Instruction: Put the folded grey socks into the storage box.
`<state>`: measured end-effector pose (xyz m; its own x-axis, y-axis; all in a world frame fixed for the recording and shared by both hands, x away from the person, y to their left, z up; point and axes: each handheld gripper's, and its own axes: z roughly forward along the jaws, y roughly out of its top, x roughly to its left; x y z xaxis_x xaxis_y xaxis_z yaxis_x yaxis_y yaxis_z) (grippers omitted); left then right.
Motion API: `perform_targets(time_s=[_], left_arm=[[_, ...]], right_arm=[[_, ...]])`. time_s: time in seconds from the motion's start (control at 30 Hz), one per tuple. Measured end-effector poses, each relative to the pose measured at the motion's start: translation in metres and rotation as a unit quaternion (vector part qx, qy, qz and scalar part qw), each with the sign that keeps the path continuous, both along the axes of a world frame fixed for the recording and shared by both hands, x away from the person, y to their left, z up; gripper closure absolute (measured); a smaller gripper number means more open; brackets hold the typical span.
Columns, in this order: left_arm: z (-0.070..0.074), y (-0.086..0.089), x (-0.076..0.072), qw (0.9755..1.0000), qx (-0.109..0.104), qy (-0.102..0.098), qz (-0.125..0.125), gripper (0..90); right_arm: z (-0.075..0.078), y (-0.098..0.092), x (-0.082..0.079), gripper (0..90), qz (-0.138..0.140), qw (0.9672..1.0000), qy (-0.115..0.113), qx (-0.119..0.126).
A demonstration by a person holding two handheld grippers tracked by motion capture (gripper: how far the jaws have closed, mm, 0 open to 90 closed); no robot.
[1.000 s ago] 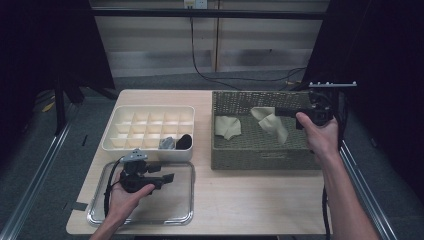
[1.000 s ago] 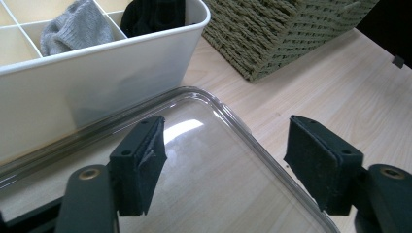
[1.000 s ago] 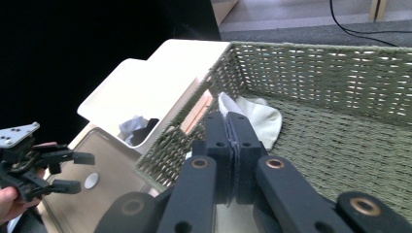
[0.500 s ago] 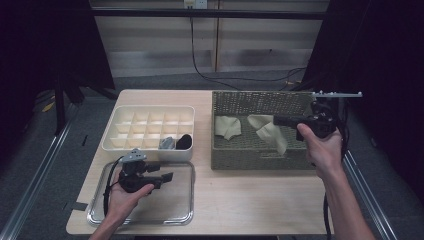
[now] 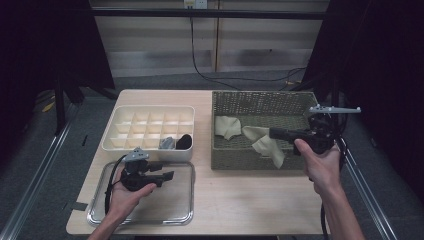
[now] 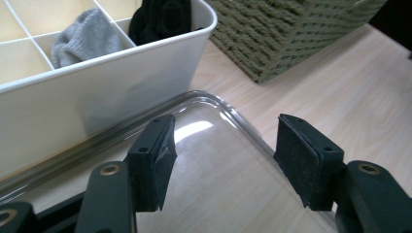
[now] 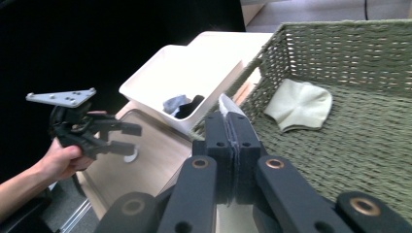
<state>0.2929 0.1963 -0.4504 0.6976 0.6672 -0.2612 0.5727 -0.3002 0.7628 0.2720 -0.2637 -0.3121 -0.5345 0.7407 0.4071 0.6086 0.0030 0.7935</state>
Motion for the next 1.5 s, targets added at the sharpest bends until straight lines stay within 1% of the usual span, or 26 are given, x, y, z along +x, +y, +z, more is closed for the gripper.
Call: perform_targets(time_s=[0.03, 0.07, 0.13, 0.17, 0.2, 0.23, 0.3, 0.33, 0.37, 0.47, 0.5, 0.53, 0.63, 0.73, 0.87, 0.93, 0.97, 1.03, 1.07, 1.13, 1.17, 1.23, 1.33, 1.4, 1.43, 1.5], left_arm=[[0.001, 0.0, 0.001, 1.0, 0.006, 0.001, -0.002, 40.2], [0.001, -0.001, 0.001, 1.0, 0.002, 0.0, -0.001, 40.3], [0.003, -0.003, 0.002, 1.0, -0.002, 0.0, -0.003, 40.2], [0.004, -0.005, 0.003, 1.0, -0.006, -0.002, -0.003, 40.2], [0.006, -0.006, 0.003, 1.0, -0.004, -0.004, -0.007, 40.1], [0.006, -0.008, 0.004, 0.9999, -0.008, -0.003, -0.006, 39.8], [0.008, -0.012, 0.005, 0.9999, -0.007, -0.005, -0.011, 38.3], [0.009, -0.014, 0.005, 0.9998, -0.013, -0.003, -0.012, 37.5], [0.01, -0.015, 0.005, 0.9998, -0.01, -0.004, -0.014, 37.1], [0.011, -0.018, 0.005, 0.9998, -0.013, -0.008, -0.012, 35.8], [0.012, -0.018, 0.006, 0.9998, -0.011, -0.012, -0.011, 35.5], [0.013, -0.019, 0.006, 0.9997, -0.017, -0.011, -0.012, 34.9], [0.015, -0.021, 0.007, 0.9996, -0.023, -0.013, -0.012, 34.4], [0.016, -0.024, 0.007, 0.9996, -0.023, -0.014, -0.012, 34.8], [0.018, -0.032, 0.007, 0.9995, -0.013, -0.015, -0.023, 35.3], [0.021, -0.037, 0.007, 0.9994, -0.007, -0.021, -0.028, 35.3], [0.022, -0.04, 0.008, 0.9993, -0.011, -0.024, -0.028, 34.8], [0.024, -0.045, 0.009, 0.9991, -0.007, -0.026, -0.032, 33.3], [0.024, -0.048, 0.009, 0.999, -0.013, -0.025, -0.035, 33.4], [0.023, -0.051, 0.009, 0.9988, -0.02, -0.021, -0.04, 33.4], [0.022, -0.052, 0.009, 0.9986, -0.02, -0.02, -0.045, 33.8], [0.019, -0.053, 0.009, 0.9982, -0.028, -0.012, -0.051, 35.6], [0.014, -0.054, 0.008, 0.9982, -0.025, -0.003, -0.054, 35.6], [0.013, -0.054, 0.008, 0.9982, -0.02, -0.004, -0.056, 36.0], [0.013, -0.055, 0.008, 0.998, -0.021, -0.006, -0.059, 36.2], [0.013, -0.055, 0.009, 0.9981, -0.024, -0.005, -0.057, 36.2]], right_arm=[[0.0, 0.001, -0.003, 89.2, 0.002, 1.0, 0.002, 0.002], [-0.002, 0.002, -0.005, 89.2, 0.002, 1.0, 0.004, 0.002], [-0.005, 0.002, -0.008, 89.3, 0.006, 0.9998, 0.01, 0.017], [-0.007, 0.003, -0.01, 89.3, 0.005, 0.9998, 0.008, 0.016], [-0.008, 0.003, -0.012, 89.3, 0.001, 0.9999, 0.01, 0.011], [-0.01, 0.004, -0.014, 89.3, 0.004, 0.9998, 0.012, 0.014], [-0.012, 0.005, -0.017, 89.3, 0.005, 0.9998, 0.01, 0.013], [-0.014, 0.006, -0.019, 89.3, 0.008, 0.9998, 0.009, 0.014], [-0.015, 0.007, -0.02, 89.3, 0.011, 0.9998, 0.011, 0.014], [-0.021, 0.01, -0.024, 89.3, 0.017, 0.9997, 0.014, 0.014], [-0.022, 0.011, -0.025, 89.3, 0.017, 0.9997, 0.014, 0.014], [-0.024, 0.011, -0.026, 89.3, 0.02, 0.9995, 0.014, 0.018], [-0.032, 0.013, -0.03, 89.3, 0.028, 0.9991, 0.014, 0.027], [-0.037, 0.015, -0.035, 89.3, 0.033, 0.9989, 0.016, 0.029], [-0.044, 0.02, -0.039, 89.3, 0.041, 0.9985, 0.019, 0.032], [-0.048, 0.023, -0.041, 89.3, 0.046, 0.9983, 0.021, 0.03], [-0.05, 0.024, -0.042, 89.3, 0.046, 0.9982, 0.022, 0.031], [-0.055, 0.025, -0.043, 89.3, 0.049, 0.9979, 0.025, 0.036], [-0.057, 0.025, -0.044, 89.3, 0.046, 0.9978, 0.027, 0.041], [-0.063, 0.026, -0.044, 89.3, 0.051, 0.9974, 0.027, 0.044], [-0.066, 0.026, -0.045, 89.3, 0.049, 0.9973, 0.029, 0.045], [-0.074, 0.027, -0.045, 89.3, 0.054, 0.9967, 0.036, 0.048], [-0.082, 0.028, -0.045, 89.3, 0.055, 0.9964, 0.047, 0.045], [-0.089, 0.029, -0.046, 89.3, 0.056, 0.9961, 0.051, 0.045], [-0.091, 0.029, -0.046, 89.3, 0.056, 0.9958, 0.057, 0.045], [-0.096, 0.031, -0.048, 89.3, 0.058, 0.9957, 0.06, 0.04]])
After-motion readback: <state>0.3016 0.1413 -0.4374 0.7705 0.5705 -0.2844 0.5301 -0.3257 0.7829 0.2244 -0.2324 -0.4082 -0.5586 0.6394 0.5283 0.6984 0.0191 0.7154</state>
